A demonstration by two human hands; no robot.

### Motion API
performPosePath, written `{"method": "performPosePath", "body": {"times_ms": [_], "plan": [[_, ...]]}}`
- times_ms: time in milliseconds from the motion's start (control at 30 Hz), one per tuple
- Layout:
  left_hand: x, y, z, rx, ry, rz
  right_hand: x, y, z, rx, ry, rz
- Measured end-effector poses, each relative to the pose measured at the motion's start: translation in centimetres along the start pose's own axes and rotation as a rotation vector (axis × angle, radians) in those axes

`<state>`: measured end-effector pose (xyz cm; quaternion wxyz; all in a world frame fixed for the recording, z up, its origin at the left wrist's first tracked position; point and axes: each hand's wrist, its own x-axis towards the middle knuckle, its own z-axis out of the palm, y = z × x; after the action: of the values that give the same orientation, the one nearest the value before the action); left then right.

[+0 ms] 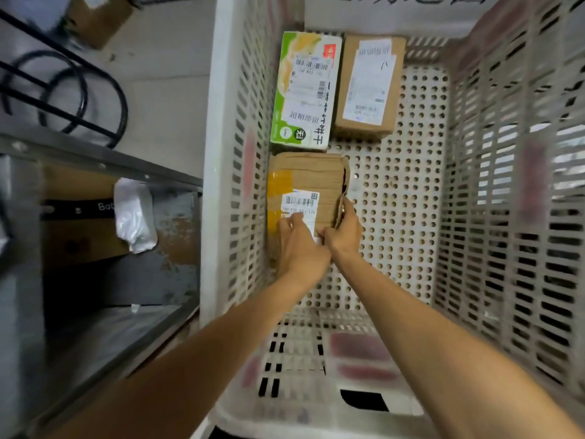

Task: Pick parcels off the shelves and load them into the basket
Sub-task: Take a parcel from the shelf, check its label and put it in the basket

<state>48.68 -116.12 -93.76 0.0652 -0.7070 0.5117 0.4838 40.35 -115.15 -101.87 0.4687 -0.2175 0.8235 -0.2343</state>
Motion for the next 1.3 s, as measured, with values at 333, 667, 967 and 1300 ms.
{"method": "performPosePath", "body": {"times_ms": [333,667,967,1300], "plan": [[1.2,2.7,-4.4,0.302,-0.090,0.081,-1.0,-4.5,-3.9,-0.201,-0.319,0.120],[-8.1,11.4,-13.0,0.512,-0.010,0.287,-10.4,-19.6,-12.6,-0.921,-0.401,-0.466],[-23.7,14.9,-26.1,0.558,0.359,0.247,-24.4,-33.9,-17.9,-1.225,-0.362,-1.003],[-47.4,2.0,-34.3,0.273,0.880,-0.092,-50.2,-36.7,-13.3,-1.176,-0.483,-1.713]]}}
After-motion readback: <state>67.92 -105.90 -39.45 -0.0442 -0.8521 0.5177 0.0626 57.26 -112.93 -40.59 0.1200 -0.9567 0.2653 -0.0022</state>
